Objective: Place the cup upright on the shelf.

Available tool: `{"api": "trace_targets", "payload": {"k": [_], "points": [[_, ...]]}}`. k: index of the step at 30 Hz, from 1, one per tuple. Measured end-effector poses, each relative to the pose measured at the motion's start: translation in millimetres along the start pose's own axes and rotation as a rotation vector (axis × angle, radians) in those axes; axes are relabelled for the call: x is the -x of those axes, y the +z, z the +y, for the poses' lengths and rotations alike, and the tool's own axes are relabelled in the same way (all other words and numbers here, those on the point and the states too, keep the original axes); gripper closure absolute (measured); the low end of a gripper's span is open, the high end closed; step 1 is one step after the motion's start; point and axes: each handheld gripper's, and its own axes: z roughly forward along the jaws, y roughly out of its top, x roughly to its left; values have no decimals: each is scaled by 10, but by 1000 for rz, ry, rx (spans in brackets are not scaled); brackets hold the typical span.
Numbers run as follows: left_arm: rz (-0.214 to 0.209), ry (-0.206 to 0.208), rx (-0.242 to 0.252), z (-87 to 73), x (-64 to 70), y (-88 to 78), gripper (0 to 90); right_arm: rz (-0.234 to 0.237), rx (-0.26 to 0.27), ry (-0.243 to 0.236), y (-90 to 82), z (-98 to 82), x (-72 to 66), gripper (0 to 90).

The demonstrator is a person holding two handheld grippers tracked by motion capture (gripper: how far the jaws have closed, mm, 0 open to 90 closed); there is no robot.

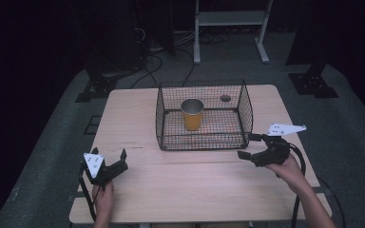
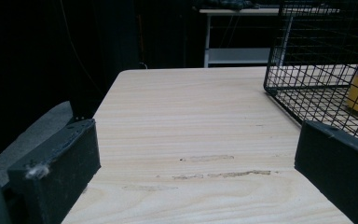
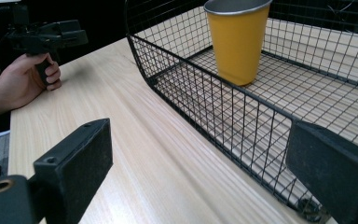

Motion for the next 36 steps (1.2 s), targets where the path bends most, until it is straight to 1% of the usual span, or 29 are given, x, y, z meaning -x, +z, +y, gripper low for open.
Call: {"api": "trace_targets", "payload": {"k": [5,12,20,28,31,33,36], "points": [[1,2,-1,1,1,-1,0,-4,-3,14,-34,-77,-2,66],[1,3,-1,1,2,0,0,-20,-4,17,-100,-163,-17,66],[0,6,-1,1,4,0,0,-24,-2,22,-105,-235,-37,66],[0,9,-2,1,7,2,0,-24,3,19,-127,-293,-95,66],[0,10,-2,1,8,2,0,-19,14,20,-164,-302,-123,66],[0,10,-2,1,8,2,0,-25,15,13,-193,-317,-140,66],[-1,11,-2,1,10,2,0,-30,19,22,-231,-357,-145,66]]}}
